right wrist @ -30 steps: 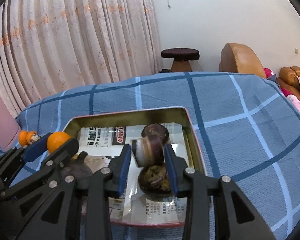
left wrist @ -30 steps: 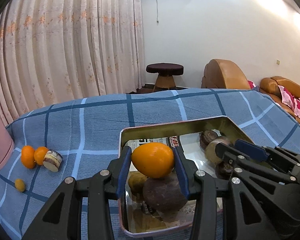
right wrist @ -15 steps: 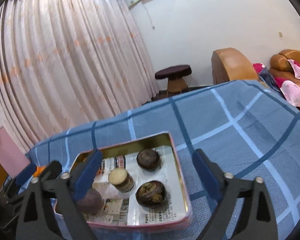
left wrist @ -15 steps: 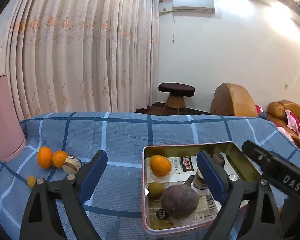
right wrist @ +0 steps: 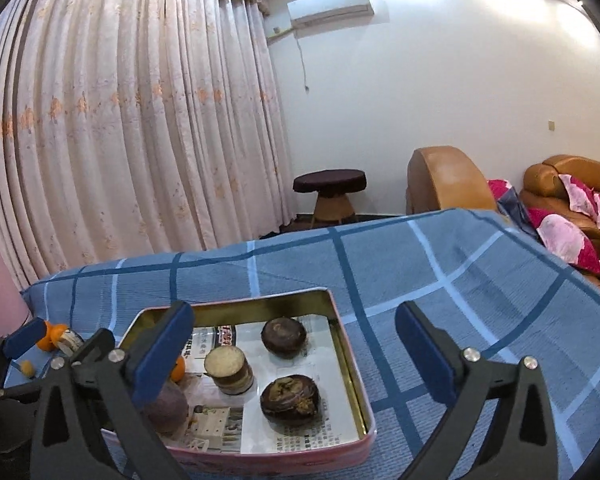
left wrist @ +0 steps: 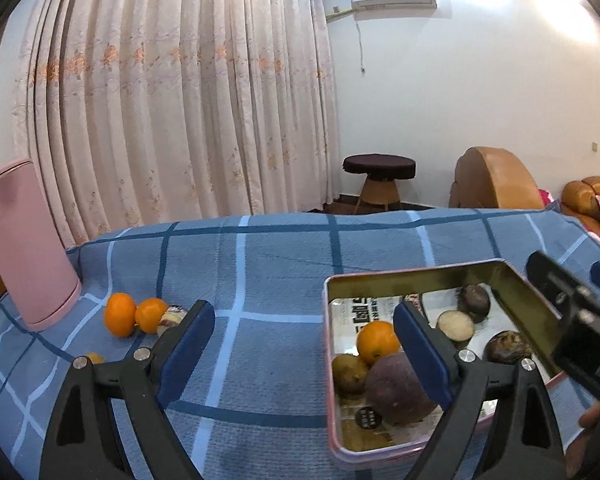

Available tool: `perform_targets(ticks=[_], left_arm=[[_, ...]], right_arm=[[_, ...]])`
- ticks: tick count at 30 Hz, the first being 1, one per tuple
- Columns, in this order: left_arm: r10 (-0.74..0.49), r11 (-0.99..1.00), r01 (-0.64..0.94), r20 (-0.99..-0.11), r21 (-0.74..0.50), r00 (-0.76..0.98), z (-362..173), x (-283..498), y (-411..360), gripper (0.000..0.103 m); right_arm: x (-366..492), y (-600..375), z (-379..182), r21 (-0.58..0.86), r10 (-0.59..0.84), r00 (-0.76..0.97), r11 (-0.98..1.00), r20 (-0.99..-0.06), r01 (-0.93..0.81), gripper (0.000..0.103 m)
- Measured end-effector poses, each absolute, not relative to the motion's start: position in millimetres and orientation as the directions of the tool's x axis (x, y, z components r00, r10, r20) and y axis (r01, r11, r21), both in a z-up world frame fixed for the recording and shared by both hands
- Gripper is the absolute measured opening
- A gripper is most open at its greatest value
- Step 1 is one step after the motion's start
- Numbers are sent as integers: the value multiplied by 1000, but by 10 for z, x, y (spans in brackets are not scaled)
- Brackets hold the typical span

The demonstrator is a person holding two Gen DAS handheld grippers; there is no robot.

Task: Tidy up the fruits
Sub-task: 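Open both tools to release the orange and cylinder into the tin, then grasp the small yellow fruit with the left tool while the right tool grasps the second striped cylinder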

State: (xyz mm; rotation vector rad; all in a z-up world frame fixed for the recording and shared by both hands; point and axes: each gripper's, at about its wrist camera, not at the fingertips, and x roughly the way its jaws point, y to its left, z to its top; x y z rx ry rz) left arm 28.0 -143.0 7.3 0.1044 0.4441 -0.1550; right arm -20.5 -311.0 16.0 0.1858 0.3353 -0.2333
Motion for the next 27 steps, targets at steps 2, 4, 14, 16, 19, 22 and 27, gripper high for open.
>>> perform_targets(ticks=[2,4,14,16,19,22,27], left_arm=[[-121,983,168,-436,71,892,70,271,-1423,92],[-123,983,170,-433,72,893,68,250,-1408,92],[-90,986,146,-481,80,872,19,281,-1090,92],[-75,987,133,-489,86,869,8,301,-978,92],[-48,989,111,-503,96,863,-12,348,-800,92],[-30,991,94,-525,95,851,-40,402,-613,92],[29,996,23,-572,83,819,-104,533,-229,92]], right_arm=[[-240,-3108,167,146,-203,923,954,-327,261,103],[-269,-3114,168,149,-209,927,953,-310,264,103],[-278,-3046,172,170,-188,929,953,-319,251,103],[-281,-2996,170,173,-180,928,954,-325,246,103],[-259,-2889,165,167,-158,929,960,-335,224,103],[-221,-2741,153,153,-128,928,969,-351,192,103],[-169,-2442,146,128,-86,928,982,-361,140,102]])
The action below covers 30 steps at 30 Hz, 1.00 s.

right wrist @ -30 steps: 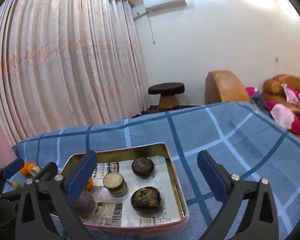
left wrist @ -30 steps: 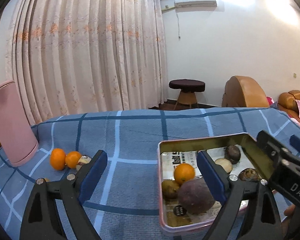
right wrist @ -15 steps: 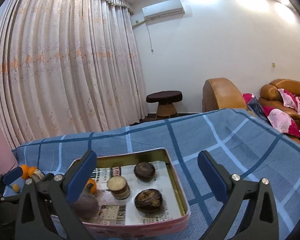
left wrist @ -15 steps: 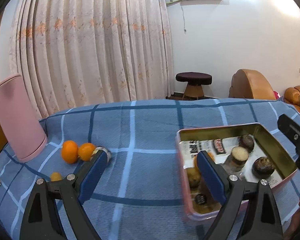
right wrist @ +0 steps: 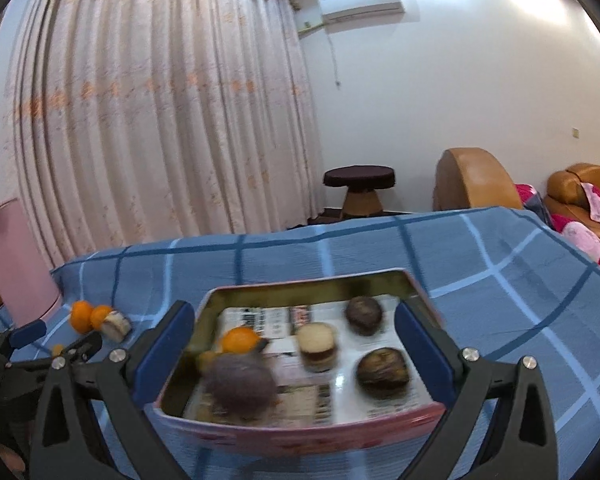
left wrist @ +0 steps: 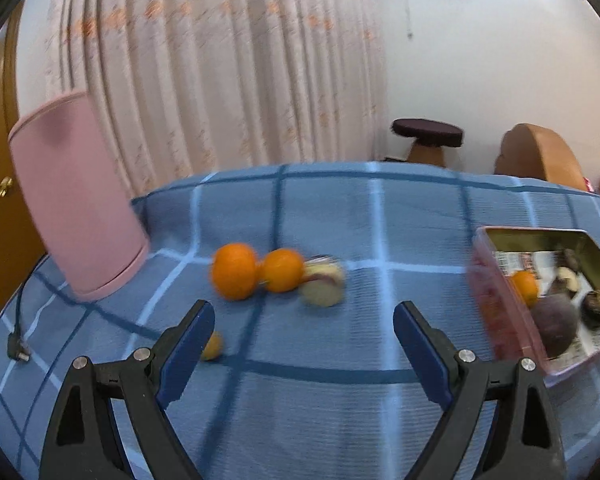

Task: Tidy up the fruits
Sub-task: 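Grasp the small yellow fruit with the left tool while the right tool grasps the second striped cylinder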

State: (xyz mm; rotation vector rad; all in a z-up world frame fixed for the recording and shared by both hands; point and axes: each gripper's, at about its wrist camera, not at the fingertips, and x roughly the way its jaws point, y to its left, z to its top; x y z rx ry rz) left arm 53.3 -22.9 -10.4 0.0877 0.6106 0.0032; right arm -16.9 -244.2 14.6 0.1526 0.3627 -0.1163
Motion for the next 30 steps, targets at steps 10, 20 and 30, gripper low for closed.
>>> perform_targets(ticks=[10,20,30], left_arm=[[72,997,-63,-695,39,715,-306,810,456,92],[21,999,-40,-760,-6,649,-432,988,596,46],[-10,994,-72,-733,-80,680,-325,979,828,28]], right_arm=[[-2,-1825,92,119,36,915,993,-403,13,91],[414,-1172,-18,73,124,854,992,-505,-100,80],[942,-832,-216,56,197,740,976,-643,-211,80]])
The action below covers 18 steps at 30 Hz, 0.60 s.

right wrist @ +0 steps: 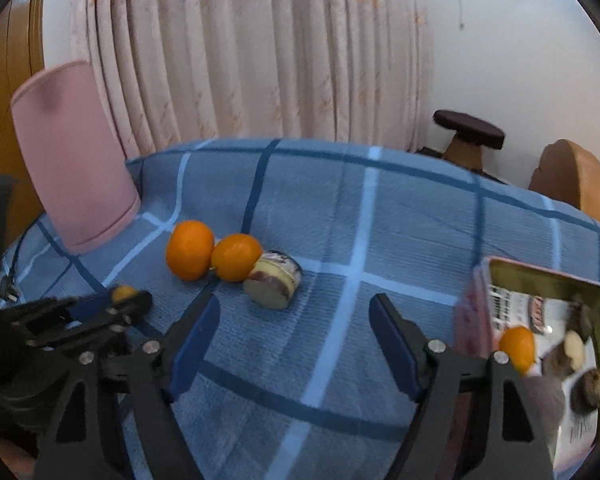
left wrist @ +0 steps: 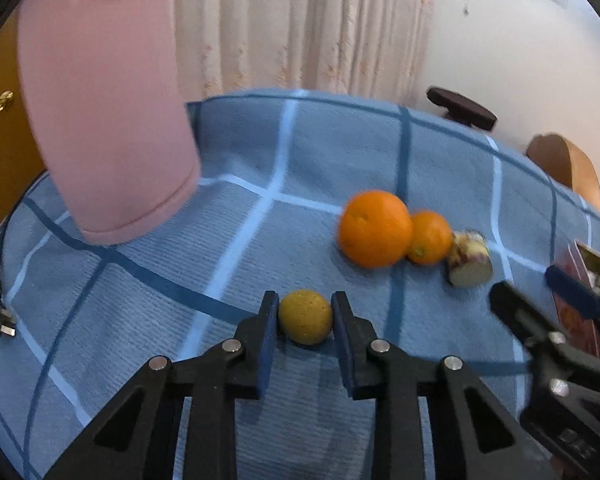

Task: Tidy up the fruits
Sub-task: 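Grasp the small yellow fruit with the left tool while the right tool grasps the second striped cylinder, then carry the yellow fruit and the cylinder over the pink tin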

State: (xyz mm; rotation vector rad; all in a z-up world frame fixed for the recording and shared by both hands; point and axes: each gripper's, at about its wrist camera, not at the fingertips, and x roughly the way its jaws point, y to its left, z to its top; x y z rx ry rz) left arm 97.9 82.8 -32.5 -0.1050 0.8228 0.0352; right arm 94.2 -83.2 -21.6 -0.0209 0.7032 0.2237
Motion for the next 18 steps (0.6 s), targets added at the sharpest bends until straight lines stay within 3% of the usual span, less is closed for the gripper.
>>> perform_targets(ticks=[9,12,14,18], left_arm=[[3,976,-154,-692,-157,722,-187,973,1182,28],[-7,974,-151,-692,-167,722,-185,960,1187,28],[-6,977,-144,-693,-159,721,-198,959,1161,28],[8,984,-129,-686,-125,727,-201,972,1080,28]], right_arm=[[1417,-675,-385,51,205,639,966,-741,-252,79],[1483,-653,-437,64,216,610,963,-763,-261,61],[1463,-636,-425,34,190,617,966,-764,-255,41],[1327,-645,-418,18,186,620,964,-763,-267,38]])
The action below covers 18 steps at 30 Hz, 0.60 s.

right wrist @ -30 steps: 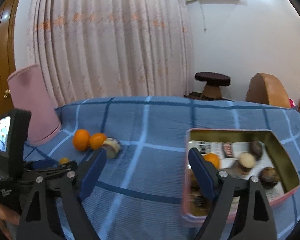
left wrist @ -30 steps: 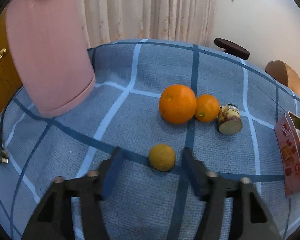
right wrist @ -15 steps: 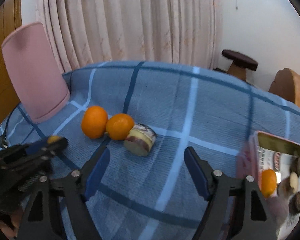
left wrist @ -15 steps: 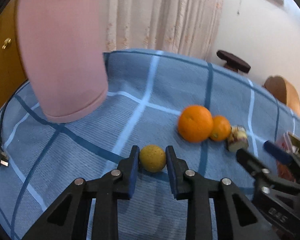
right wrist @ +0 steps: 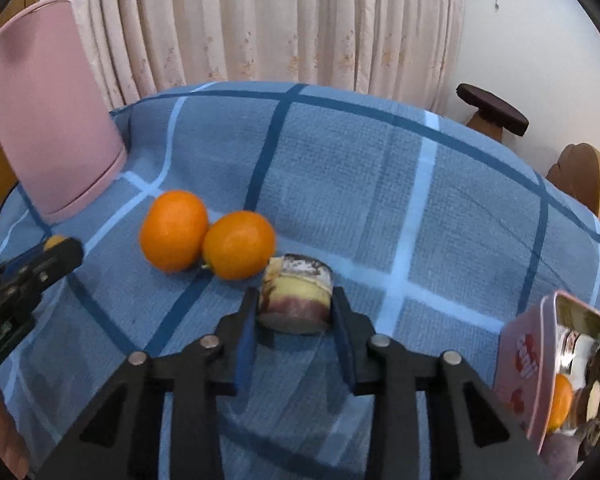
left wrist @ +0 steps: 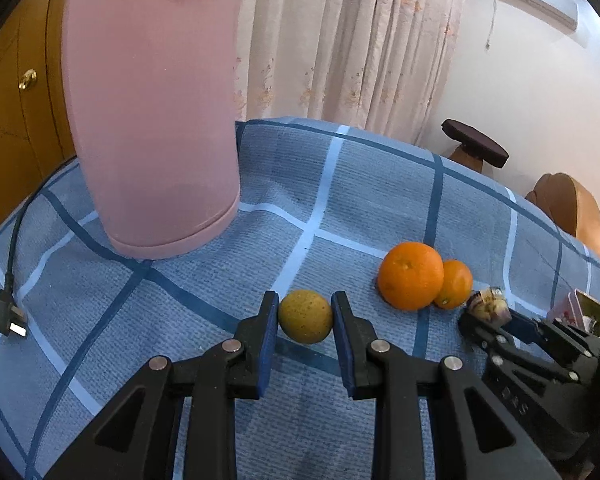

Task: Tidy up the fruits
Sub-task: 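Carry the yellow fruit and the cylinder over the pink tin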

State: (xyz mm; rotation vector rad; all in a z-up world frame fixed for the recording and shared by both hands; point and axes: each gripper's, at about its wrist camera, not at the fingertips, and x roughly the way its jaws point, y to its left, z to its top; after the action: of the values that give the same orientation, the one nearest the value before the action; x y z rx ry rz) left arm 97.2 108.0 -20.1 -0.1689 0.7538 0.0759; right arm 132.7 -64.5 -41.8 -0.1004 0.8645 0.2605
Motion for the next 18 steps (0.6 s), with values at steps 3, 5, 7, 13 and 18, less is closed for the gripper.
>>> perform_targets(ticks=[3,5,7,13,18], left_arm=[[17,987,-120,-666,-110,746,-164,932,1043,28],[21,989,-113,-651,-99,759,-144,901,1012,28],[30,991,-107,-635,-83,772,-132,870,978,28],[40,996,-77,-582,-39,812,-105,772,801,28],[67,997,-70,-532,14,844,-50,651,661,29]], right_arm=[[1154,-767,-360,64,211,645,968,-735,-245,38],[1014,-836,-298,85,221,684,970,-696,-226,37],[857,-897,-221,100,221,726,973,-652,-206,37],[476,-989,-63,125,213,820,977,-531,-173,38],[357,-1031,-21,116,176,845,984,-505,-135,38]])
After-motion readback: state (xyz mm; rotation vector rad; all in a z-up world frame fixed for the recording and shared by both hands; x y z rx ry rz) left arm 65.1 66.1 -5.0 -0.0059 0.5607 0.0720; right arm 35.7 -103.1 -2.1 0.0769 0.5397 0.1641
